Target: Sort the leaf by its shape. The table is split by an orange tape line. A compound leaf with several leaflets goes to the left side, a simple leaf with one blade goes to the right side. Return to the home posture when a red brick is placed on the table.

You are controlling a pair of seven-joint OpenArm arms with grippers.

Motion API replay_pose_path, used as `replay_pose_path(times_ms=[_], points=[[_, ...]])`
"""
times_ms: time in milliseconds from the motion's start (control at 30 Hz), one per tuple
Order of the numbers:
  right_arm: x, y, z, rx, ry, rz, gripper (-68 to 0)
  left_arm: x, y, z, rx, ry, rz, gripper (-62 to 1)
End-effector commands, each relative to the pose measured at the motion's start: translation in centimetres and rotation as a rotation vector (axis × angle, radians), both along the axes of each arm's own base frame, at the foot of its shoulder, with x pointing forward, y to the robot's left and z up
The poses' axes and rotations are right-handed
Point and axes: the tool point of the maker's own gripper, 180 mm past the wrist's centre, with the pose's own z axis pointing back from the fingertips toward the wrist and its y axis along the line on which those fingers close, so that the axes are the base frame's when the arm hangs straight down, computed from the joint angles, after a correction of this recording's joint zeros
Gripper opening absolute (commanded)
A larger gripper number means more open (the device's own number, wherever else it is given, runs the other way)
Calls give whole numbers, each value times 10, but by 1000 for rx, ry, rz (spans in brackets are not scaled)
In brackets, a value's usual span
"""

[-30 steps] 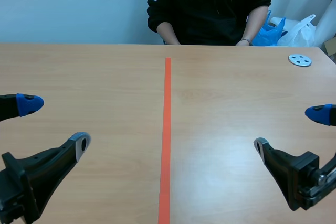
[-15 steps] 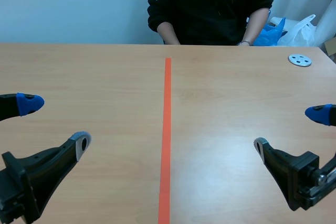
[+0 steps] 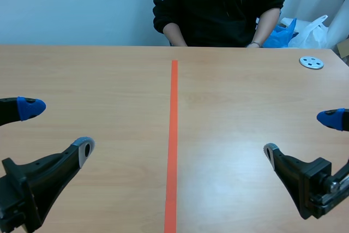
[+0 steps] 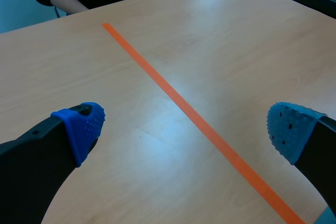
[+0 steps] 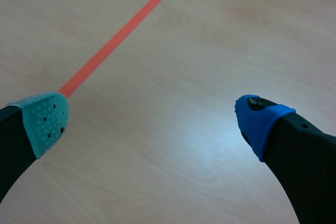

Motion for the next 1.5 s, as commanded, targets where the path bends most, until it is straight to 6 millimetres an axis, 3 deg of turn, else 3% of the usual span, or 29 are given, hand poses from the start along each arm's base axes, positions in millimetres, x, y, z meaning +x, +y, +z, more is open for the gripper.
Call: replay_pose_path(times_ms=[0, 1467], points=[[5, 0, 12, 7, -41, 2, 4, 2, -2, 8, -19, -26, 1, 14], [9, 0, 14, 0, -49, 1, 4, 2, -2, 8, -18, -24, 0, 14]])
